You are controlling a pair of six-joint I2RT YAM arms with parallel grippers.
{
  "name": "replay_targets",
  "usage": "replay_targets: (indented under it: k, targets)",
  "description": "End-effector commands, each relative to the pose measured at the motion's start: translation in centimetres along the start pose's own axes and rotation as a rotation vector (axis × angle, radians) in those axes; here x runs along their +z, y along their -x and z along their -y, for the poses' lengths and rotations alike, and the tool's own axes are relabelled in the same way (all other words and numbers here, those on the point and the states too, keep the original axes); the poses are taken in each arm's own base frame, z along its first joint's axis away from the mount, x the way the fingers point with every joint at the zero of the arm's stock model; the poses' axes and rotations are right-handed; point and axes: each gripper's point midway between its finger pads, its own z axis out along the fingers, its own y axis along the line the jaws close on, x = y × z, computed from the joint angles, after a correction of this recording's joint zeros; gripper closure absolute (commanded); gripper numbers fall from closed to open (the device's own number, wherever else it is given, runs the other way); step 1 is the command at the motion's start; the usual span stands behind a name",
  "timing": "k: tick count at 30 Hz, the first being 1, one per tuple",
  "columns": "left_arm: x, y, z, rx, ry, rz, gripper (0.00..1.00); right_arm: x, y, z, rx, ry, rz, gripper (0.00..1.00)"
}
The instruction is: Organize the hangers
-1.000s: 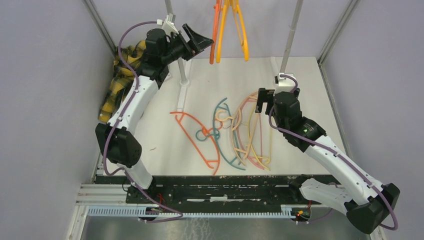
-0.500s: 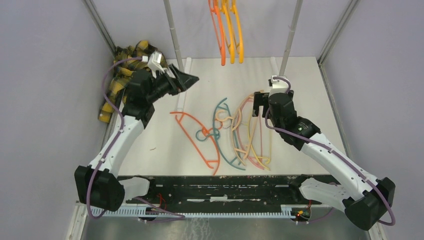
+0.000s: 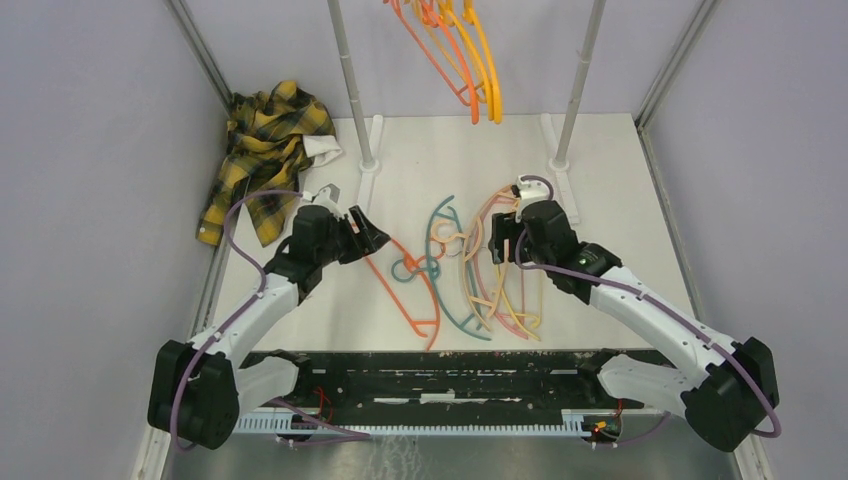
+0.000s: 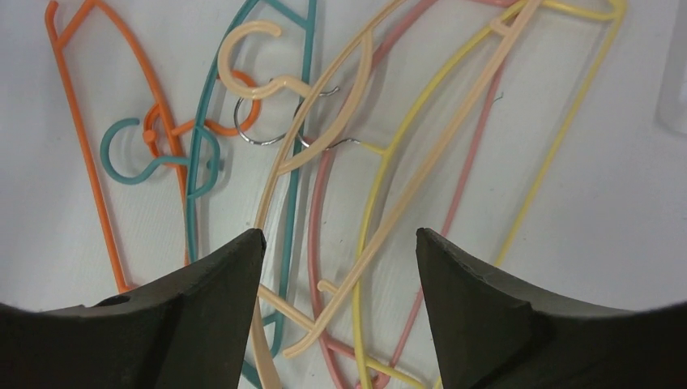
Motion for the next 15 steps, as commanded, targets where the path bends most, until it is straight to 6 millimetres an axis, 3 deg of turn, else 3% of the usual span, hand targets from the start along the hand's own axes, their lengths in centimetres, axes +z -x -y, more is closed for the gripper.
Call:
replay_targets:
  k: [1, 8, 15]
  targets:
    - [-0.2, 1.5, 0.3, 0.042, 0.002, 0.081, 0.27, 0.5, -1.7, -2.5, 0.011, 0.109, -0.049, 0.24]
    - [0.5, 0.6, 0.1, 0.034, -0.002, 0.060, 0.28, 1.5, -4.6, -2.2, -0.009, 0.091, -0.129, 0.29]
    - [0.9, 0.2, -0.1, 0.034, -0.003, 0.049, 0.28, 3.3, -7.0, -5.2, -0.005, 0.162, -0.195, 0.36]
